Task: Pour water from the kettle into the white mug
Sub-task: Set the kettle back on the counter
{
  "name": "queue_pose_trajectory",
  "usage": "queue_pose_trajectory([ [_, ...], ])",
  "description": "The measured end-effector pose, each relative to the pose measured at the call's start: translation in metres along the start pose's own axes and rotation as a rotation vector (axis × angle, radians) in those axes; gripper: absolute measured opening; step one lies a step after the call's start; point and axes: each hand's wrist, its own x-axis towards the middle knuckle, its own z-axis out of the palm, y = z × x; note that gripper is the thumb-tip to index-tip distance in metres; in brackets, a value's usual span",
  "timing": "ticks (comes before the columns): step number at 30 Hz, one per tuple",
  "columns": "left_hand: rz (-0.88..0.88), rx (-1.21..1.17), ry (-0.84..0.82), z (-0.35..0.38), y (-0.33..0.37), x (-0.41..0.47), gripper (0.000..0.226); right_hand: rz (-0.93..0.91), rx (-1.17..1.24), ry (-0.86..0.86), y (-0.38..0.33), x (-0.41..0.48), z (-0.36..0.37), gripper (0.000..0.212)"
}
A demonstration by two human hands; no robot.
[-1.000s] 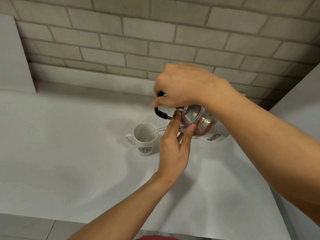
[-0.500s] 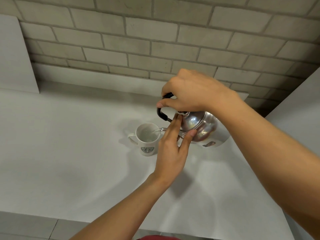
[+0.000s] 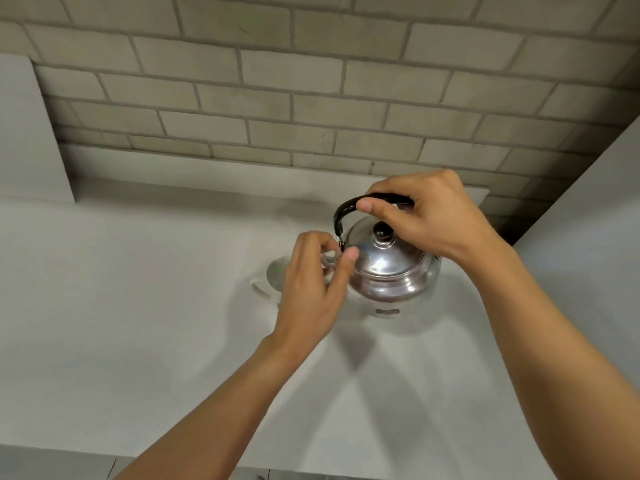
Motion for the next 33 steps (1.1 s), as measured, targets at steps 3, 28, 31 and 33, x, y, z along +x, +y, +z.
queue_pose_trajectory([
  [3, 0.057, 0.072, -0.039, 0.0, 0.011, 0.02, 0.029, 0.051, 0.083, 0.085, 0.006, -0.014, 0.0, 0.033],
  [28, 0.136, 0.293, -0.401, 0.037, -0.007, 0.117, 0.032, 0.31, 0.04, -0.109, 0.101, -0.037, 0.041, 0.044],
  [31, 0.141, 0.317, -0.388, 0.047, -0.025, 0.141, 0.031, 0.296, -0.034, -0.152, 0.118, -0.015, 0.052, 0.044],
  [33, 0.148, 0.328, -0.368, 0.054, -0.04, 0.157, 0.031, 0.294, -0.078, -0.161, 0.13, 0.0, 0.061, 0.044],
])
